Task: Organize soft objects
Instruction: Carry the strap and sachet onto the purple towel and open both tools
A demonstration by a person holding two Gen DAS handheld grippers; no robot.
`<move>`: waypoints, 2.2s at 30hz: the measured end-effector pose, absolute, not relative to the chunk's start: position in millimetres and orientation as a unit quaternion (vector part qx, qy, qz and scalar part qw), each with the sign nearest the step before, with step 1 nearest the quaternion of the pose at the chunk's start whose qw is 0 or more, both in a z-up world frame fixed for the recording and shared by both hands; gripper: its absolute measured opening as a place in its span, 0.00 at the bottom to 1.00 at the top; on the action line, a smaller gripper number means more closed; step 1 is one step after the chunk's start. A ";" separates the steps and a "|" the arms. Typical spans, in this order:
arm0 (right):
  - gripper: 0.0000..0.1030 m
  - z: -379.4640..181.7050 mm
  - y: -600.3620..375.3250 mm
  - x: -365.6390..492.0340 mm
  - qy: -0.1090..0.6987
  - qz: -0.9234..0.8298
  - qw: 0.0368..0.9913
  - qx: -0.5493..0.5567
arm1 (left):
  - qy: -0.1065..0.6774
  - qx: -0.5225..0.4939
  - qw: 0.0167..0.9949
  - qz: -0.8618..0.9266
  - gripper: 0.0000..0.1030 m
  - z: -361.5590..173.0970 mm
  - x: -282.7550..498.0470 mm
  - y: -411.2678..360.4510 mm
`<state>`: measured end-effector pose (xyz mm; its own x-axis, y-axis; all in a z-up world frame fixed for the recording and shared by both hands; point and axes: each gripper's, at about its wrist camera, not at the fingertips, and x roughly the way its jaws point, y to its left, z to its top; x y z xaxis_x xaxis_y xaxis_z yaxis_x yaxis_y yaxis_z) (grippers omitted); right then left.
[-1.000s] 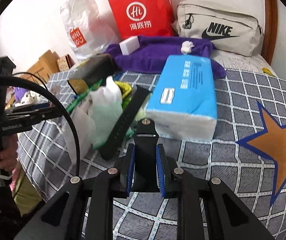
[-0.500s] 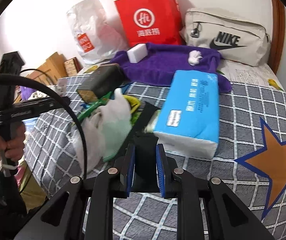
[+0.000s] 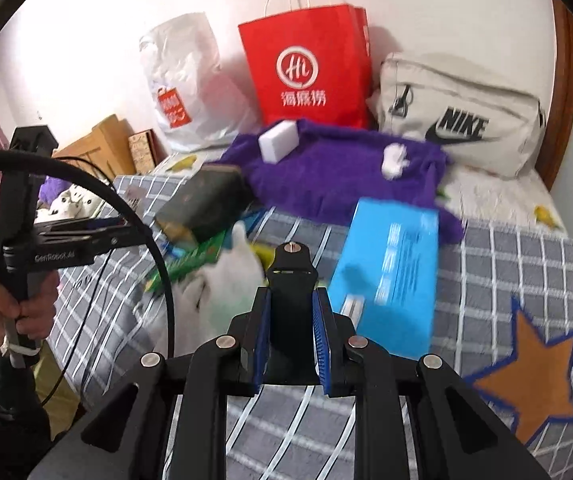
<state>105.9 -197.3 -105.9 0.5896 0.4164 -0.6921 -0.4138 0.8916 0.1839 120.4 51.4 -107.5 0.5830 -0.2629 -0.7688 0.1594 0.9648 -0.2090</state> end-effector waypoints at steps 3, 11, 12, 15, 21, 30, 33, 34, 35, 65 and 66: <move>0.20 -96.9 -194.9 125.0 0.381 0.226 0.897 -0.001 | 0.439 -0.056 0.890 -0.112 0.50 -100.1 136.5 54.9; 0.20 -80.0 -189.1 175.1 0.362 0.210 0.908 -0.011 | 0.435 -0.045 0.894 -0.100 0.50 -87.5 180.3 58.1; 0.20 -79.2 -189.2 180.0 0.362 0.208 0.909 -0.011 | 0.436 -0.043 0.893 -0.099 0.50 -86.9 188.0 57.9; 0.20 -76.2 -191.0 199.0 0.357 0.197 0.913 -0.010 | 0.439 -0.040 0.893 -0.095 0.50 -86.3 205.3 58.6; 0.20 -77.9 -202.0 231.3 0.360 0.185 0.914 0.008 | 0.445 -0.048 0.889 -0.099 0.50 -87.6 234.6 60.6; 0.20 -96.3 -222.1 273.1 0.385 0.171 0.907 0.029 | 0.471 -0.069 0.873 -0.103 0.50 -105.1 283.0 59.6; 0.20 -102.8 -223.7 286.0 0.395 0.170 0.903 0.029 | 0.482 -0.074 0.867 -0.099 0.50 -113.5 298.3 61.0; 0.20 -105.2 -223.6 290.8 0.398 0.168 0.901 0.028 | 0.487 -0.077 0.865 -0.097 0.50 -116.7 304.6 61.9; 0.20 -107.7 -223.4 295.0 0.402 0.167 0.900 0.025 | 0.493 -0.079 0.862 -0.089 0.50 -120.6 311.4 63.3; 0.20 -174.0 -210.7 360.5 0.493 0.156 0.855 -0.033 | 0.560 -0.052 0.823 -0.072 0.50 -169.9 366.0 50.2; 0.20 -174.1 -210.6 360.4 0.493 0.157 0.855 -0.034 | 0.562 -0.051 0.823 -0.071 0.50 -170.7 367.2 48.8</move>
